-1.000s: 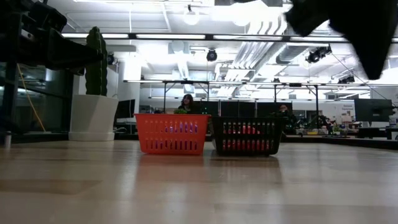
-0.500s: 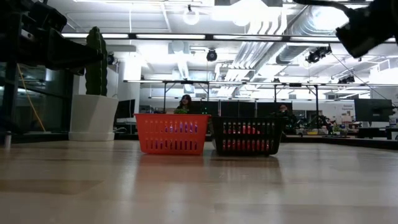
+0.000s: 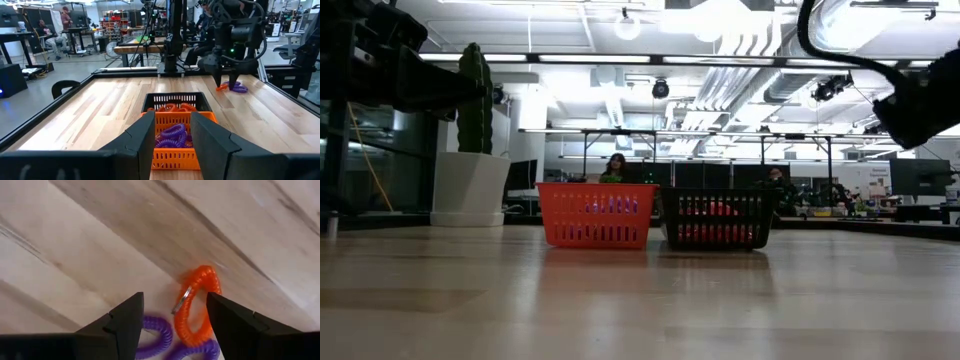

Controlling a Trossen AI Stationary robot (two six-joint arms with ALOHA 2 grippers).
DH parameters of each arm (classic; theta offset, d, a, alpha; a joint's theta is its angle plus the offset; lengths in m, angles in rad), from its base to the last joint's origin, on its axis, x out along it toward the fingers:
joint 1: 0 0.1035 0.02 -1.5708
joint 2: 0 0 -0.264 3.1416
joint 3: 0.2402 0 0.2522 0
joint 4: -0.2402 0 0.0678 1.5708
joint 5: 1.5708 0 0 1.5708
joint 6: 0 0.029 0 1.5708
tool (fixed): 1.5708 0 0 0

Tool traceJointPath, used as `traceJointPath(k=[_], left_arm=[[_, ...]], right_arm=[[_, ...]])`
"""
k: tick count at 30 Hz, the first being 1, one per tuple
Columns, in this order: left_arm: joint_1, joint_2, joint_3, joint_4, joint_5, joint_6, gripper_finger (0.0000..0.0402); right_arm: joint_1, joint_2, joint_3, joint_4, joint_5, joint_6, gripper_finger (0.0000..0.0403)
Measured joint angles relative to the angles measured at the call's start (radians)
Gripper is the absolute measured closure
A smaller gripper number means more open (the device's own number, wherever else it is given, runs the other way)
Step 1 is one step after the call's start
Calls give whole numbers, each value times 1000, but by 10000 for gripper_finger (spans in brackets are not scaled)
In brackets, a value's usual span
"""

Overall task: Sort spring keychains
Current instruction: Put the orange spring keychain into the black bin

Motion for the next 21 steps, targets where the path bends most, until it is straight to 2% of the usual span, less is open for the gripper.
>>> traceJointPath(k=[5,10,14,21], left_arm=[[0,0,0,0,0,0,279],[0,0,0,0,0,0,279],[0,0,0,0,0,0,279],[0,0,0,0,0,0,279]], right_arm=[[0,-1,-38,68,5,4,191],[0,-2,-59,103,-3,32,209],[-9,-2,-59,95,-3,34,241],[-33,-1,-61,81,-9,33,319]])
